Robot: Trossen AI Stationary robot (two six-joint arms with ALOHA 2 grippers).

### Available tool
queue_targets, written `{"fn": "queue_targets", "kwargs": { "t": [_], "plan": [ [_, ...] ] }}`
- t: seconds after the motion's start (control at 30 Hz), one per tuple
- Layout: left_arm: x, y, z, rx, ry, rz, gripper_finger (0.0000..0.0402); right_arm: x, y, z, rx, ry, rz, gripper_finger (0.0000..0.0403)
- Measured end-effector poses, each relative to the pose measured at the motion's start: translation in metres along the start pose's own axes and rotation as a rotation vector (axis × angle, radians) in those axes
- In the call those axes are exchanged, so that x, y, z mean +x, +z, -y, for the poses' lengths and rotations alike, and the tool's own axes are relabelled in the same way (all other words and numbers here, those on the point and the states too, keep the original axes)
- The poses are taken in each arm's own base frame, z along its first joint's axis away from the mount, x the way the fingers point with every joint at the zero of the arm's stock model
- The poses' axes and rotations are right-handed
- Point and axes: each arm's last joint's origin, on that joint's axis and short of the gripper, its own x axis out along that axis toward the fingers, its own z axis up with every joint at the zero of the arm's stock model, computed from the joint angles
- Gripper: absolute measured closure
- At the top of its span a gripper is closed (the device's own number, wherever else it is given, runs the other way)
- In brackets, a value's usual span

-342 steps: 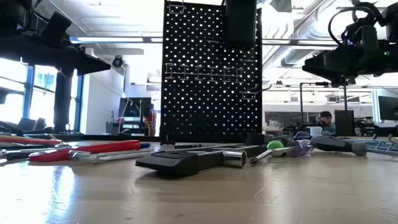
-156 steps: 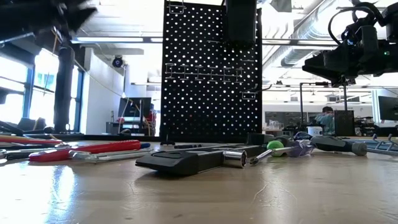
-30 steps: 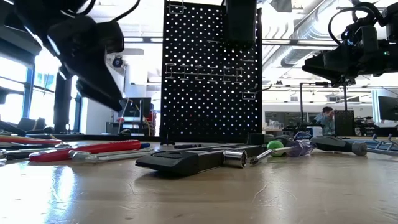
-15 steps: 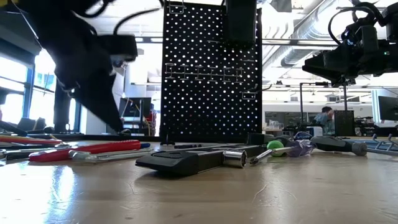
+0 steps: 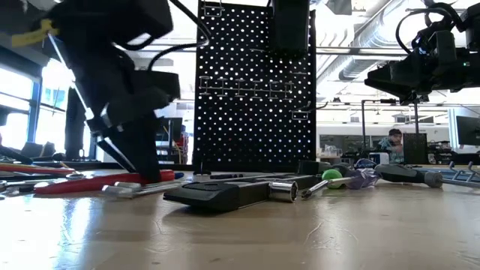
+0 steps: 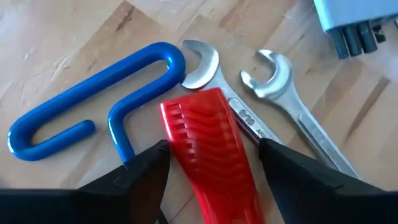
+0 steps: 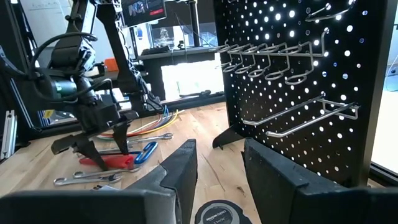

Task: Hang tools onto peg board
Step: Put the red cutter blade into the black bin on the peg board

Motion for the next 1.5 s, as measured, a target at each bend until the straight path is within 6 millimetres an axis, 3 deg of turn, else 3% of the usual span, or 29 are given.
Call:
{"fn": "queue_targets", "kwargs": {
  "t": [0.23,0.57,0.83,1.1,1.5],
  "plan": [
    [0.006,0.001,-0.001,0.086,-0.001,-0.031,0.0281,0.000,0.000,0.000,0.000,0.000,0.000,0.0275],
    [-0.013,0.007,-0.007,0.188,-0.045,0.002,0.0283,0.000,0.000,0.000,0.000,0.000,0.000,0.0275],
    [-0.045,0.023,-0.011,0.200,-0.101,0.154,0.0283,0.000,0.000,0.000,0.000,0.000,0.000,0.0275],
    [-0.083,0.048,-0.015,0.258,-0.132,0.456,0.0283,0.000,0.000,0.000,0.000,0.000,0.000,0.0275],
    [-0.133,0.116,-0.036,0.313,-0.106,1.025,0.0283,0.000,0.000,0.000,0.000,0.000,0.000,0.0275]
  ]
}}
